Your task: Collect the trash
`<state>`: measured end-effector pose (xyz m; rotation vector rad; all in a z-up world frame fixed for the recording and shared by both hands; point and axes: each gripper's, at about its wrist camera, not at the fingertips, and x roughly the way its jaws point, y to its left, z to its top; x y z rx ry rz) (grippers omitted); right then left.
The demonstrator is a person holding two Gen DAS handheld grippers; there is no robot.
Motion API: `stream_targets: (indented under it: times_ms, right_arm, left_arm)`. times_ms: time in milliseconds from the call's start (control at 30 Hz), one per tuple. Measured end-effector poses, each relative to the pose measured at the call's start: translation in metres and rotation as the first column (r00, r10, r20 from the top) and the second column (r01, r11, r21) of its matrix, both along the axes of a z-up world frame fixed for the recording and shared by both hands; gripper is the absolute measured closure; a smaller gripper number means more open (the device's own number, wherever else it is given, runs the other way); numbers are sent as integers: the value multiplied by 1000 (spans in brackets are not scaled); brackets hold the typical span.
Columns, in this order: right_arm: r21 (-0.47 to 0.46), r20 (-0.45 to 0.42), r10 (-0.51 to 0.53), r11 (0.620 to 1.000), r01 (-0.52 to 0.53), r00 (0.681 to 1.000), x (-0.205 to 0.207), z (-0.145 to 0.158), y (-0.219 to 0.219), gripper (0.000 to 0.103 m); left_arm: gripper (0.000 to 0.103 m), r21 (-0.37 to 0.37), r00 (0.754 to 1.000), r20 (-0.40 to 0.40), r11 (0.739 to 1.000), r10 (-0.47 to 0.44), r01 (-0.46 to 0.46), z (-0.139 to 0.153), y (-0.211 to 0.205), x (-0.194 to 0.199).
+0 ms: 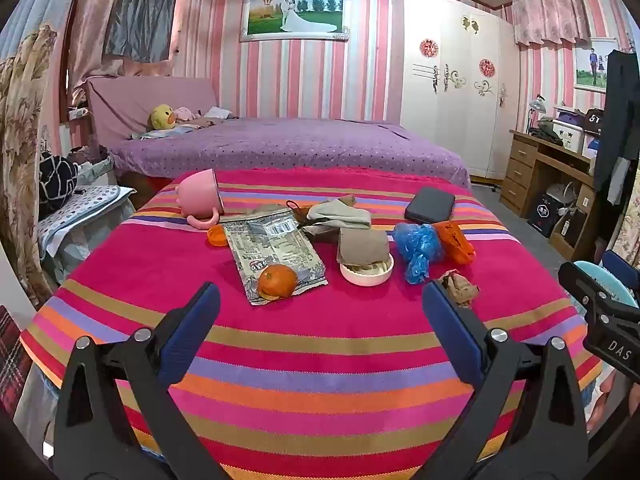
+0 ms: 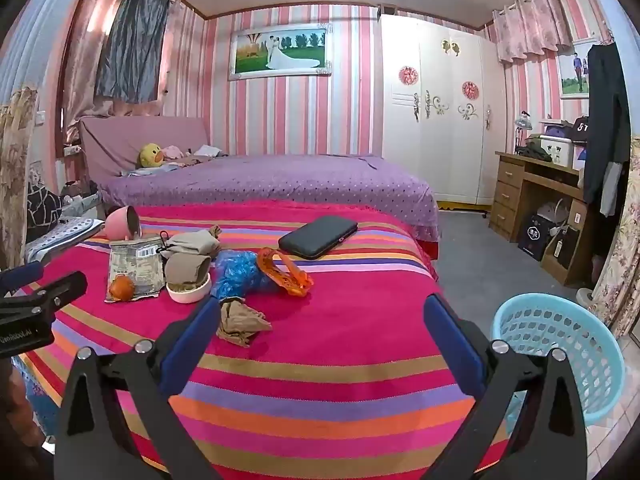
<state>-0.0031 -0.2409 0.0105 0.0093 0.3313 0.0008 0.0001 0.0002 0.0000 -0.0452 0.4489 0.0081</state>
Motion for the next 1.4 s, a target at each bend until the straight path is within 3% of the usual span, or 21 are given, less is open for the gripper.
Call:
stream_targets:
  times_ms: [1400]
  right_arm:
    - [-9, -10, -9, 1000, 9, 1000, -2, 5, -2, 4]
  left_arm:
    - [6, 10, 1000, -8, 1000, -8, 8, -3, -1, 0]
